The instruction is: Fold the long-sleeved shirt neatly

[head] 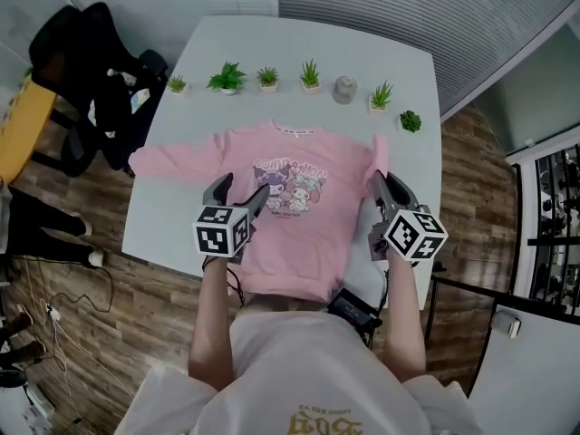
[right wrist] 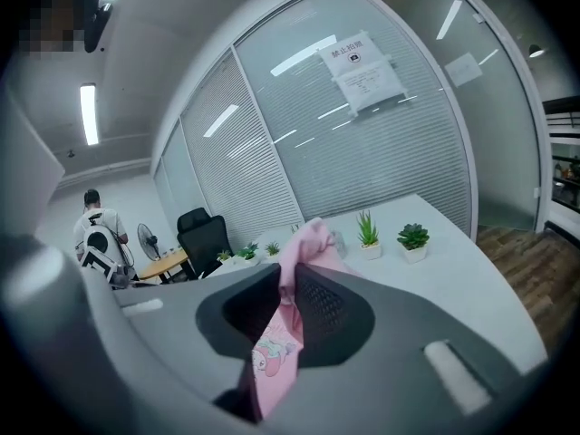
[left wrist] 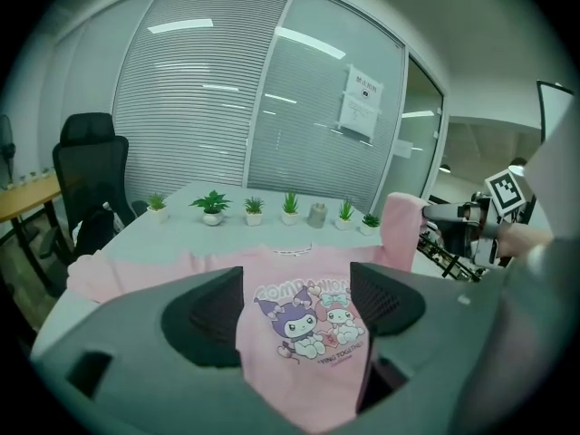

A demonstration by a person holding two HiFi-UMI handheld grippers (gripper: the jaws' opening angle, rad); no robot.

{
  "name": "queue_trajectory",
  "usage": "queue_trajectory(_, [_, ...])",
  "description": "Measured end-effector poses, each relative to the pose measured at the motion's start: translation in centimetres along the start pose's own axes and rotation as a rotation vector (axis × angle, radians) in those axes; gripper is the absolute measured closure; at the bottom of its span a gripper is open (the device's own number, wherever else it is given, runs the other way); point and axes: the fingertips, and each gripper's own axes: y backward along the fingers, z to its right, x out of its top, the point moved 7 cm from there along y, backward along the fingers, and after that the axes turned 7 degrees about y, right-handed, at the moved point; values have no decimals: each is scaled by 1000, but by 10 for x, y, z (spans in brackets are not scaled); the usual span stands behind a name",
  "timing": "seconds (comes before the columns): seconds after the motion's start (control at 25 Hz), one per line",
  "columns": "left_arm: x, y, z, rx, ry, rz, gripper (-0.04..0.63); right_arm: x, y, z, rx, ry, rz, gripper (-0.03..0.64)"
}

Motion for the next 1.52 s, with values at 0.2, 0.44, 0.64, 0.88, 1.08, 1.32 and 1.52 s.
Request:
queue_trajectory(0.2, [-1, 6, -24, 7, 18, -3, 221, 0, -23, -27, 43, 8, -11, 558])
queue_trajectory(0.44, [-1, 8, -51, 6, 43, 3, 221, 1, -55, -59, 75, 27, -29, 558])
queue_trajectory(0.64, [-3, 6, -69, -1, 72, 8, 221, -4, -88, -84, 98, 50, -57, 558])
queue_trajectory(0.88, [1, 10, -88, -17, 84, 2, 219, -18, -128, -113, 132, 87, -101, 558])
queue_trajectory(1.08, [-5, 8, -99, -17, 111, -20, 218, -30, -156, -128, 139, 103, -123, 555])
queue_trajectory(1.32, [-18, 0, -103, -33, 126, -56, 213, -85, -194, -148, 248, 129, -318, 452])
queue_trajectory(1.52, [-21, -1, -106, -31, 141, -57, 212, -100, -197, -159, 290, 153, -374, 374])
